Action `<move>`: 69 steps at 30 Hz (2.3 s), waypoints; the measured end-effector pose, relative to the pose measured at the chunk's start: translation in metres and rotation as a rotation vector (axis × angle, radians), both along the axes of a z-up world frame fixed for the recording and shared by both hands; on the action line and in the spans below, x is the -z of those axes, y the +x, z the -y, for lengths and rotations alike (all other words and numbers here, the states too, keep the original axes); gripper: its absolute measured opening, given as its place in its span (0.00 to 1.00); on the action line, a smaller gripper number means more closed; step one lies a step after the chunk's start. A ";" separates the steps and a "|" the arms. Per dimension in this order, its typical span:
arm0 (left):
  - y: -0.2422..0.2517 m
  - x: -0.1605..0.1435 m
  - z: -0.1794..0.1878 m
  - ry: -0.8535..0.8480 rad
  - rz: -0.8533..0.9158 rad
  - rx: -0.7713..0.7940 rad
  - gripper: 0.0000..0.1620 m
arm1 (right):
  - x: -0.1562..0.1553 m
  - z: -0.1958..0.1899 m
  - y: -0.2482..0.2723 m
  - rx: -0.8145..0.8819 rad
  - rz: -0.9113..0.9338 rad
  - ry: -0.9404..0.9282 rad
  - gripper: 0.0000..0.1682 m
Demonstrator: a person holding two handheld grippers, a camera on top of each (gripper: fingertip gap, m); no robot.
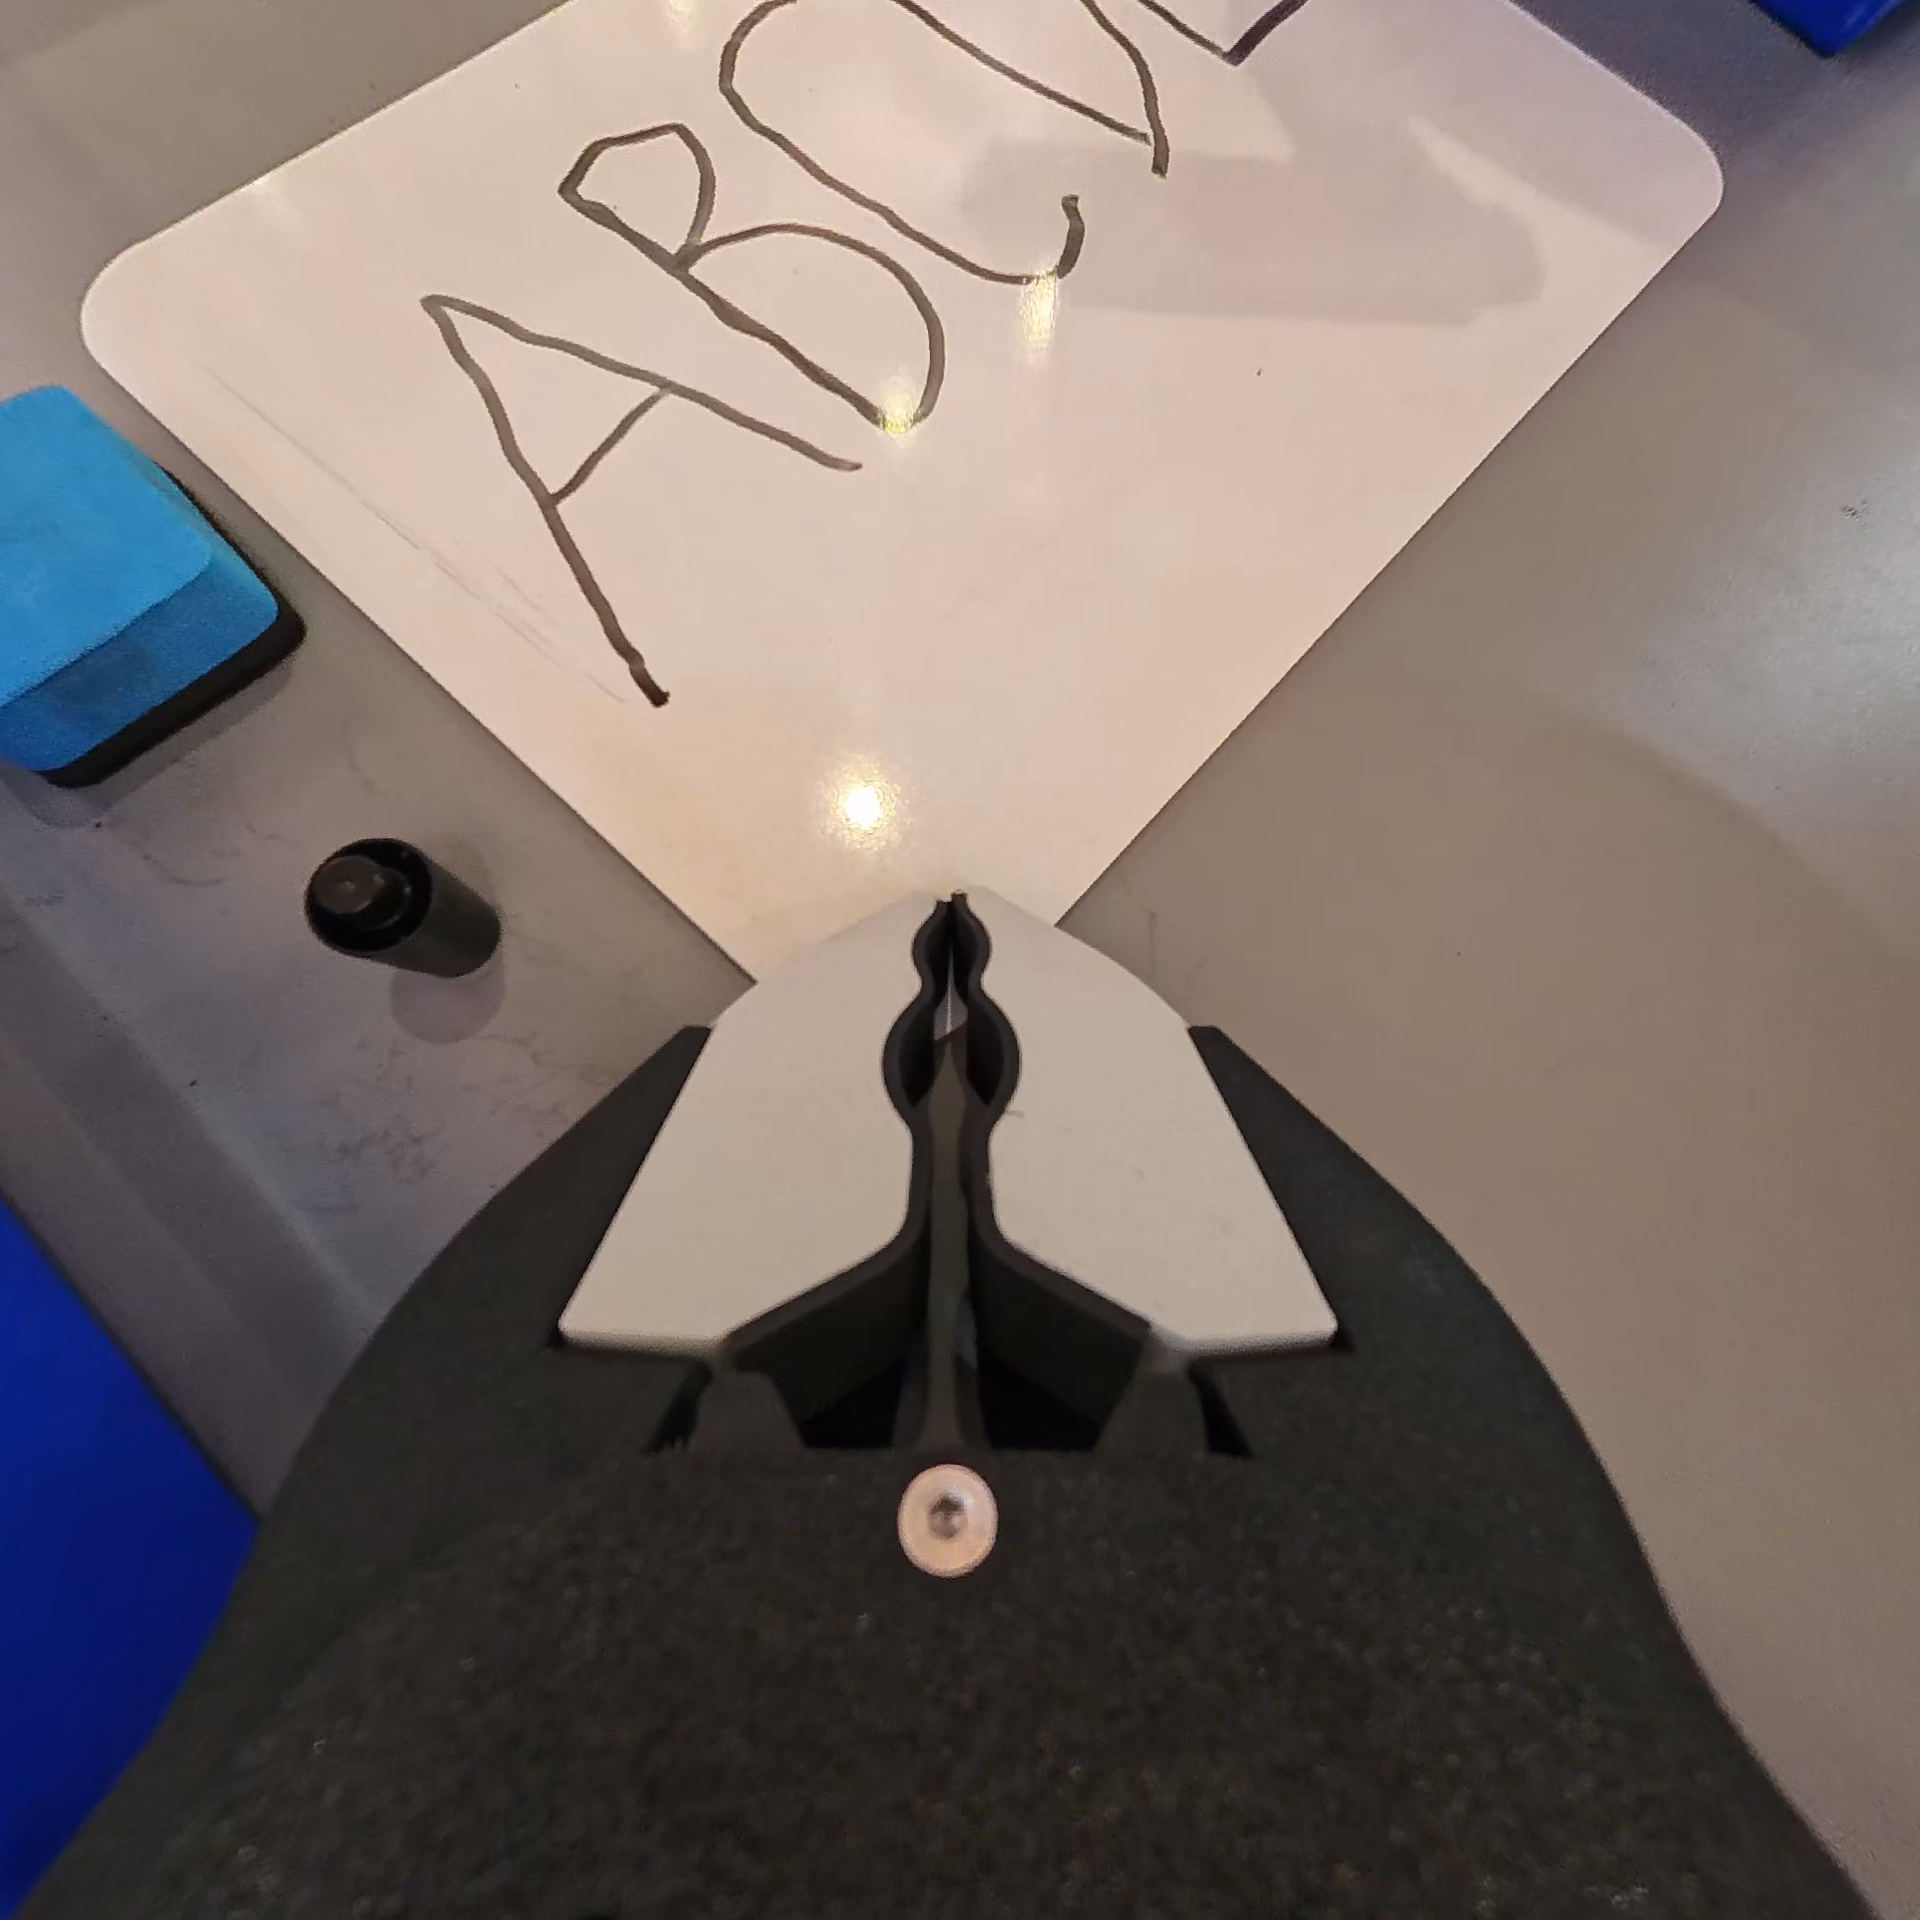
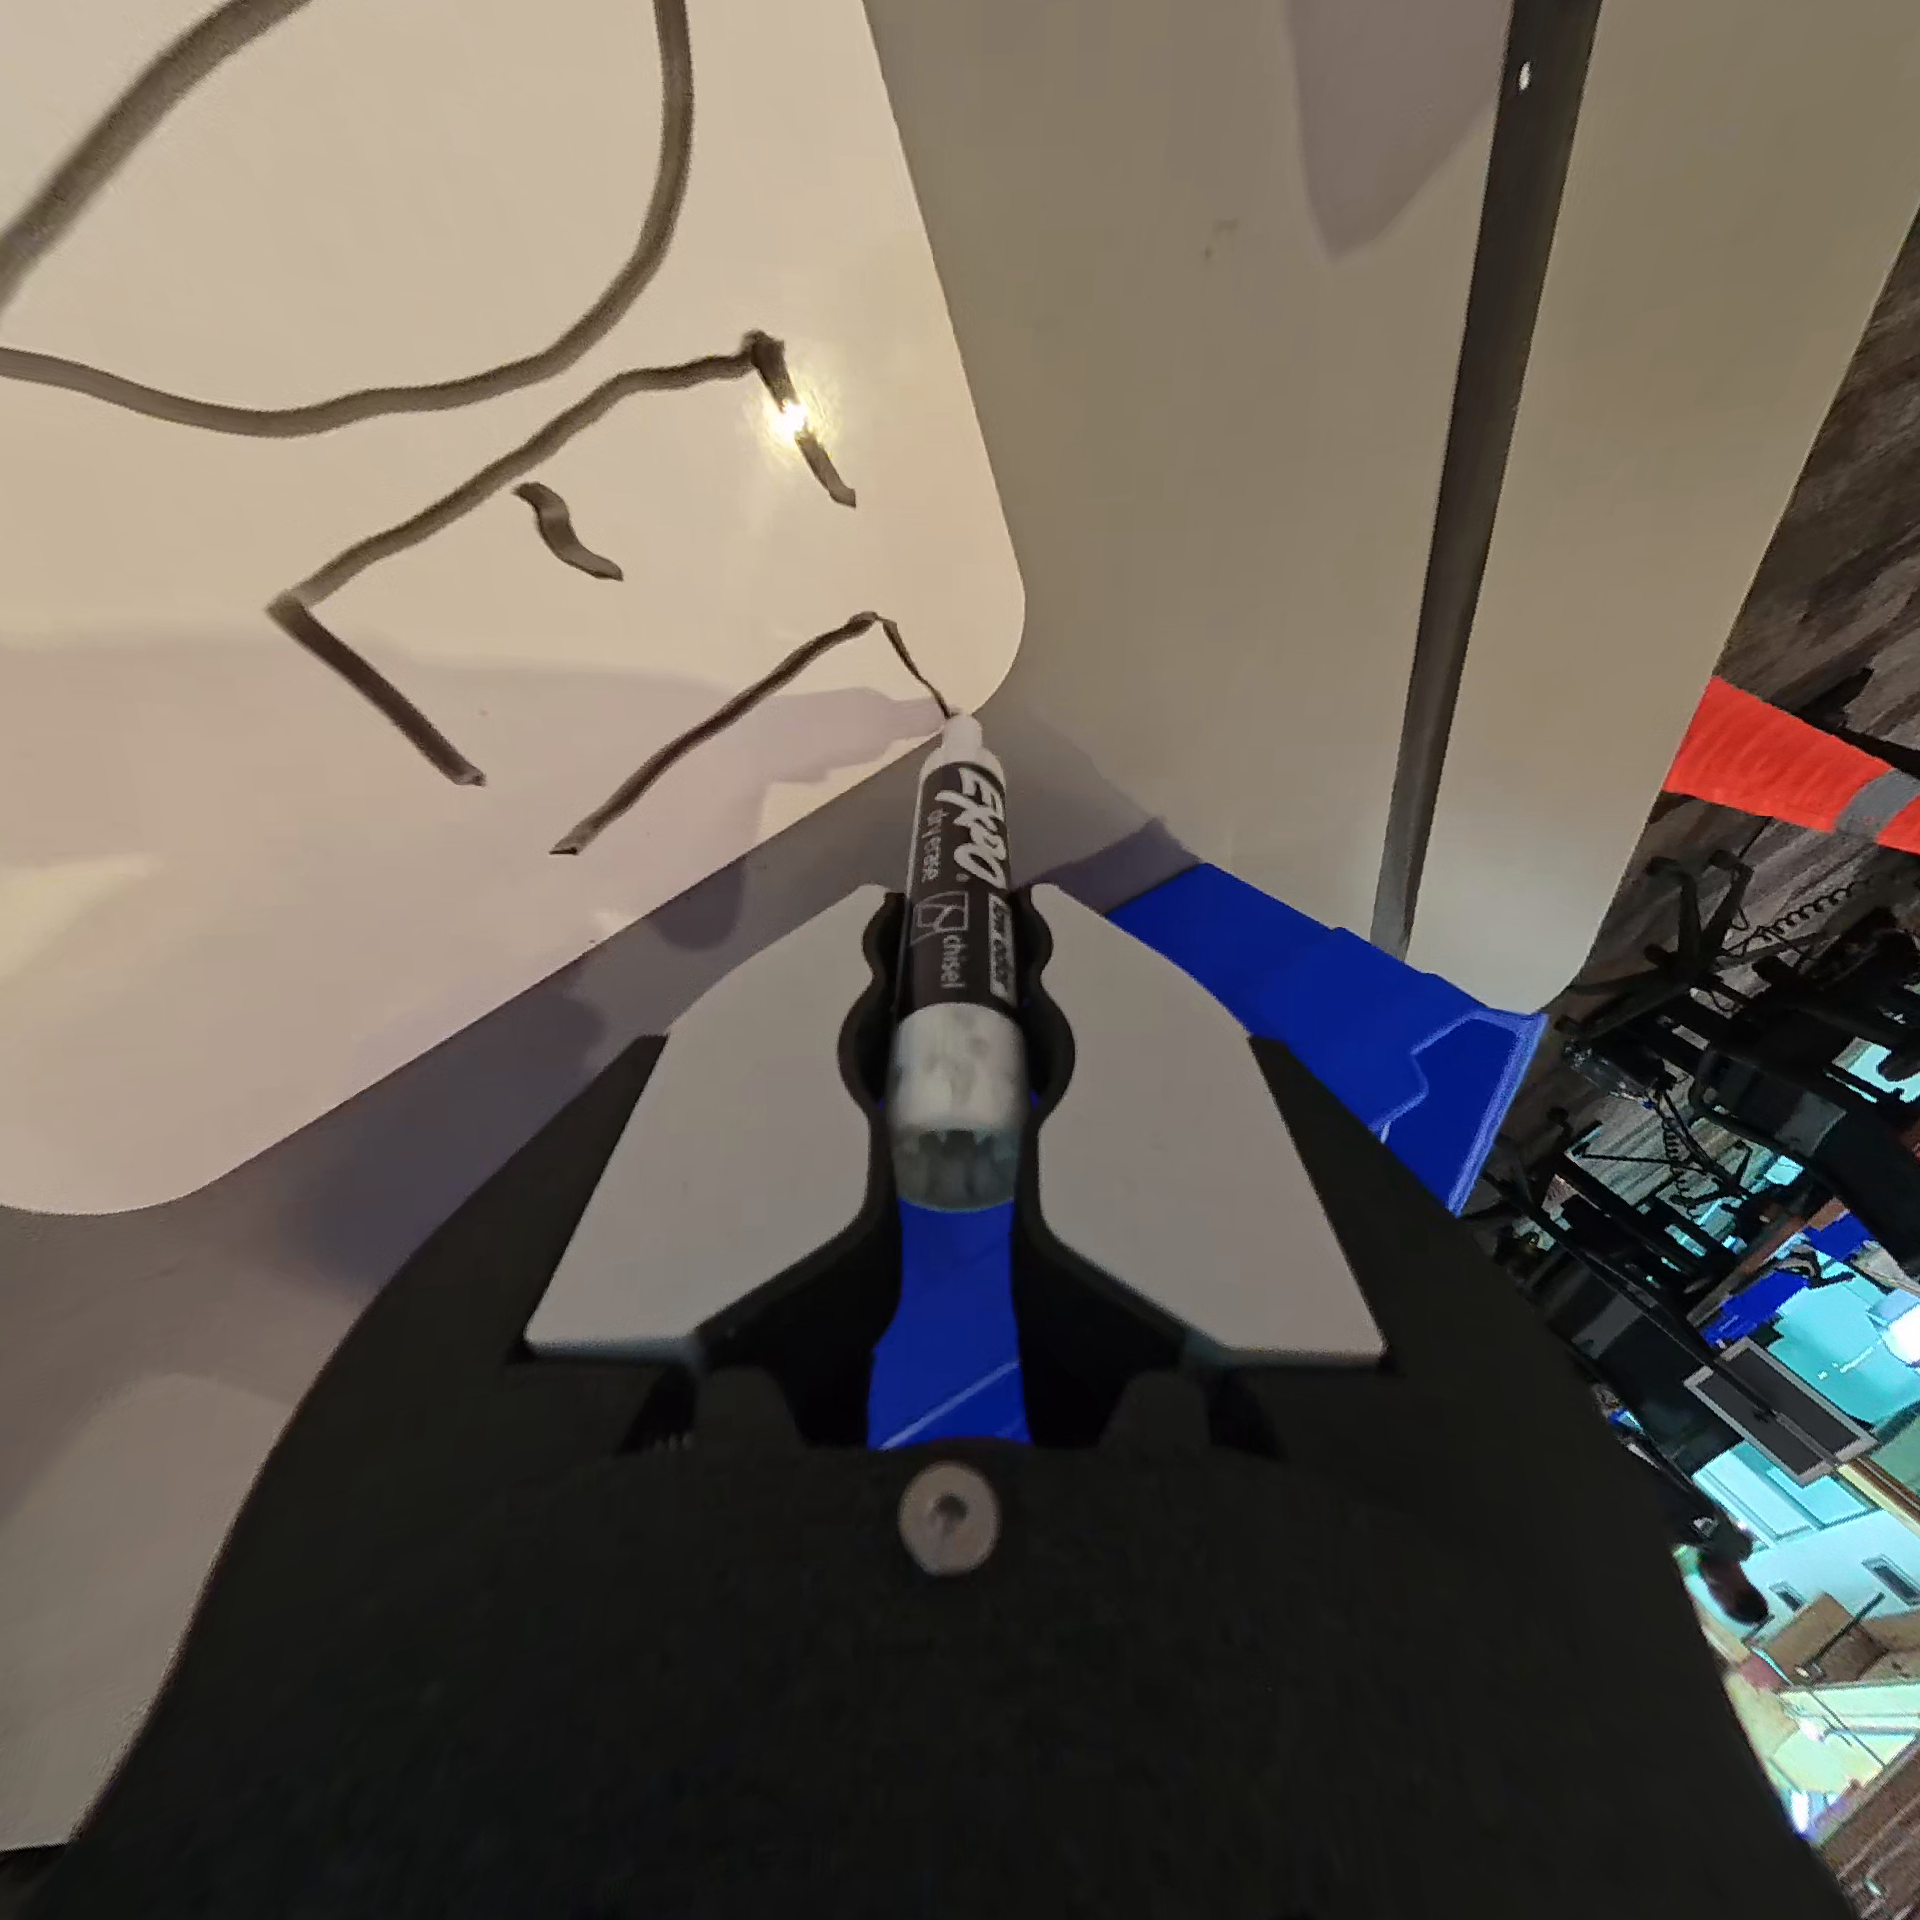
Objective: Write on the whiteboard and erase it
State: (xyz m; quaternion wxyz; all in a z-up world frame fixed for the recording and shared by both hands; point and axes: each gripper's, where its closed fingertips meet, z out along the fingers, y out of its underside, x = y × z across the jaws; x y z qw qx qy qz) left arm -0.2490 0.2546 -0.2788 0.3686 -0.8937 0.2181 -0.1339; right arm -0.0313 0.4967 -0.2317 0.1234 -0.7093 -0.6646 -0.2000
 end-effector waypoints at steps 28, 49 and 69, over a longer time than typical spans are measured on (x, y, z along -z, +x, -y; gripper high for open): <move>0.001 0.000 0.001 -0.002 0.004 0.002 0.00 | 0.001 0.012 -0.018 -0.006 -0.029 -0.110 0.12; 0.001 0.000 0.001 -0.002 0.003 0.002 0.00 | -0.010 0.037 -0.009 -0.032 -0.053 -0.168 0.11; 0.001 0.000 0.001 -0.001 0.002 0.002 0.00 | -0.029 0.030 -0.002 -0.011 -0.142 -0.111 0.12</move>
